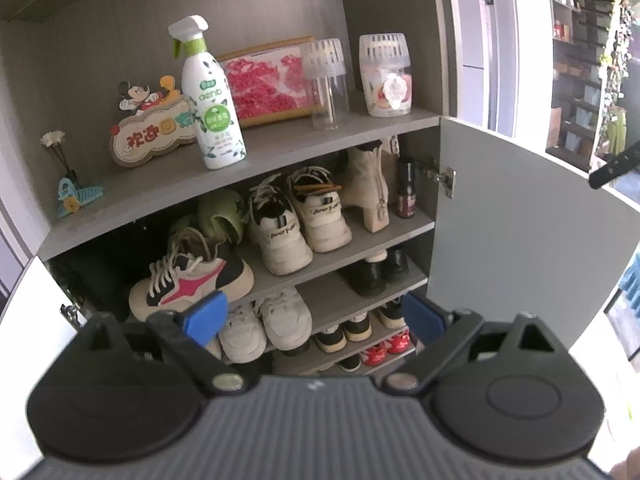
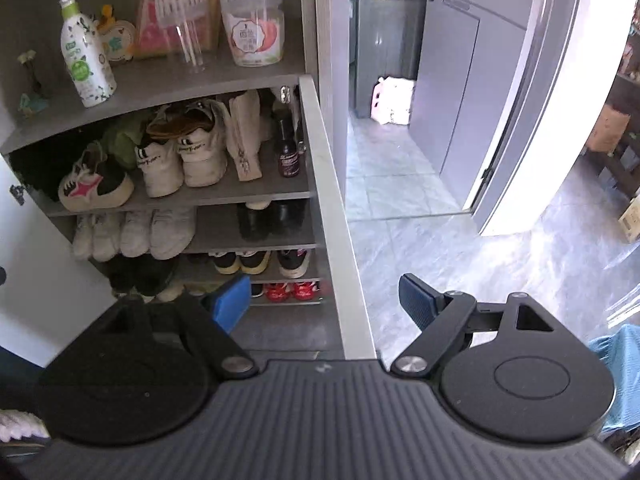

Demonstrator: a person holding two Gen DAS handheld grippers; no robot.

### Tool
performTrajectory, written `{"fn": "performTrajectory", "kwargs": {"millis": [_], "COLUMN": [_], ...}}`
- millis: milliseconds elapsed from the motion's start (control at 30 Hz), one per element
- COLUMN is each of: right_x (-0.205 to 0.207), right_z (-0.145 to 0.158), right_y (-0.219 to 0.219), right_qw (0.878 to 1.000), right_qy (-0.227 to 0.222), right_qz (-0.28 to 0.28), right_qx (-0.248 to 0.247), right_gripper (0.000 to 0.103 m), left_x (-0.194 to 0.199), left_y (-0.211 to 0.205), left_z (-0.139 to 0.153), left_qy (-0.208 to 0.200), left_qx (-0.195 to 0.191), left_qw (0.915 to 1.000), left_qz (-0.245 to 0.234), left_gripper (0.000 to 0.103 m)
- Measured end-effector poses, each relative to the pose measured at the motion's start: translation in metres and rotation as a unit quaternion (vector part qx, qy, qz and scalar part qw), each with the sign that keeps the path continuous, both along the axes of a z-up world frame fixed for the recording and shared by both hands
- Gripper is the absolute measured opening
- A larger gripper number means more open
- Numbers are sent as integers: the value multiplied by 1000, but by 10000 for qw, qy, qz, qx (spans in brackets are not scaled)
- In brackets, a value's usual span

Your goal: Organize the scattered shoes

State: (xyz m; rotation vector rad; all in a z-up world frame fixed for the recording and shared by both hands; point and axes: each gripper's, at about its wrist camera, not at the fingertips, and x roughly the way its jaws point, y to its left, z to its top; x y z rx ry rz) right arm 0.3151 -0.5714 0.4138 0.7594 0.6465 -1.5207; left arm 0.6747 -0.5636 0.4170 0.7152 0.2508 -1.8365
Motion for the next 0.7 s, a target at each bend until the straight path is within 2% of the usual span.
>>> {"fn": "performTrajectory", "kwargs": {"millis": [67,133,233,300,433,600,700], "right_x": [-5,-9,-14,-17,-17,-23,-22], "right_z": [-4,-6,-11,-14,-21,-23,-22], "right_y": [-7,-13,-22,-28,-30,-32,-35], "right_qw": [9998,9997,9991,9984,9970,9954,9936], "right_qy": [-168,-192,-315,-400,-401,-554,-722], "right_qz": [16,28,99,147,297,232,125], "right_qx": [68,139,275,364,587,749,858], "right_gripper": [83,73,69,60,51,44,45], "left_x": [1,2,5,9,19,36,46], "left_y": [1,0,-4,-5,-7,-17,-26], "left_z": [2,6,11,13,15,14,14], "left_qy": [-31,-74,-85,-65,-76,-150,-222], "left_qx": [-24,-9,87,145,230,367,451], "left_qw": [10000,9997,9990,9980,9962,9930,9903], "left_qz": [88,216,431,606,838,1111,1297], "left_gripper": [96,97,98,98,99,99,99]}}
